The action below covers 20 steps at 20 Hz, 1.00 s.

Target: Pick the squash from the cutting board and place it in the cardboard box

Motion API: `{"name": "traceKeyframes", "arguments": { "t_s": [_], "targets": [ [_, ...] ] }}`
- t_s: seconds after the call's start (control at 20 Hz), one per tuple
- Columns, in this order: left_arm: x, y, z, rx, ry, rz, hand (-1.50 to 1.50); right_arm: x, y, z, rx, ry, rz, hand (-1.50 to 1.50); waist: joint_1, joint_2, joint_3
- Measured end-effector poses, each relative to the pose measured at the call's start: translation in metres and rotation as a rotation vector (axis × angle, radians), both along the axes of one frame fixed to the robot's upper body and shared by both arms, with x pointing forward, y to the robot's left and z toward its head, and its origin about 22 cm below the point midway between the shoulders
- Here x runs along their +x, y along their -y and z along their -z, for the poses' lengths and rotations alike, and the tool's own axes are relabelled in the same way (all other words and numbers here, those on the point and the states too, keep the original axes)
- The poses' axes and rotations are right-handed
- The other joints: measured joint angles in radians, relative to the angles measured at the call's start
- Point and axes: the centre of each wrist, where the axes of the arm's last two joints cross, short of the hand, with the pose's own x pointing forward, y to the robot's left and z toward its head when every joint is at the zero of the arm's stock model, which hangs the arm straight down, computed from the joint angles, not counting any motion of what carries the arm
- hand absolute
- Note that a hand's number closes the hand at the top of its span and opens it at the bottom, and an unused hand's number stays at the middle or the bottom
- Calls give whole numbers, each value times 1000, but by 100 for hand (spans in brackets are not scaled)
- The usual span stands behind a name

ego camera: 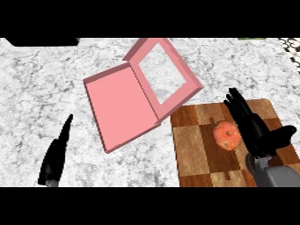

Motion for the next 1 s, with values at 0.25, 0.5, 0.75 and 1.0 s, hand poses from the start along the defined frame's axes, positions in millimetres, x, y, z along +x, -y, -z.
{"name": "traceKeyframes", "arguments": {
  "t_s": [0.25, 0.5, 0.75, 1.0],
  "targets": [
    [14, 14, -40, -139, 154, 21, 0, -12, 60, -18, -1, 91, 326, 150, -14, -14, 3],
    [29, 9, -70, -240, 241, -21, 0, -57, 136, -6, -278, 7, 666, -150, -21, -4, 3],
    [37, 4, -100, -301, 262, -9, 0, -87, 155, -12, -435, 116, 769, -150, 2, 0, 7],
    [39, 0, -113, -320, 261, -7, 0, -103, 167, -53, -620, 82, 623, -150, 9, 1, 6]
  ]
}}
